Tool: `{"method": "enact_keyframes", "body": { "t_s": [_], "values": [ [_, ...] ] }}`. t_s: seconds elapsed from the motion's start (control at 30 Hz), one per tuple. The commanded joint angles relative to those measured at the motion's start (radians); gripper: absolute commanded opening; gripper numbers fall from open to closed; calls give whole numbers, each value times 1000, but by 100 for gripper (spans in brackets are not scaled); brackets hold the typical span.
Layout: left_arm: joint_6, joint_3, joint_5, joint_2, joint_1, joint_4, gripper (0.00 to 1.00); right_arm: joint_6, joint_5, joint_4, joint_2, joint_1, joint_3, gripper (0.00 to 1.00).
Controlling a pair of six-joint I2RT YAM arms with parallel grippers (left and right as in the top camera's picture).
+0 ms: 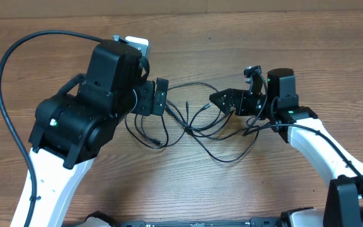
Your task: Untangle cables
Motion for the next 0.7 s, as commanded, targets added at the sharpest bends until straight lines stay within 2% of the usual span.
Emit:
{"method": "enact_keyframes", "body": {
  "t_s": [0.0,0.13,0.2,0.4,0.67],
  "values": [
    [-7,5,-20,17,6,0,99,-14,25,-3,26,37,16,97],
    [-7,5,-20,24,6,-4,100,-3,43,-49,33,62,16,88],
    [-7,5,-20,24,6,-3,100,41,72,-86,33,65,16,86],
    [-7,5,-20,24,6,-3,100,117,78,-150,34,76,14,87],
    [-7,5,-20,24,6,-3,99,135,88,-165,34,150,14,90]
  ]
}}
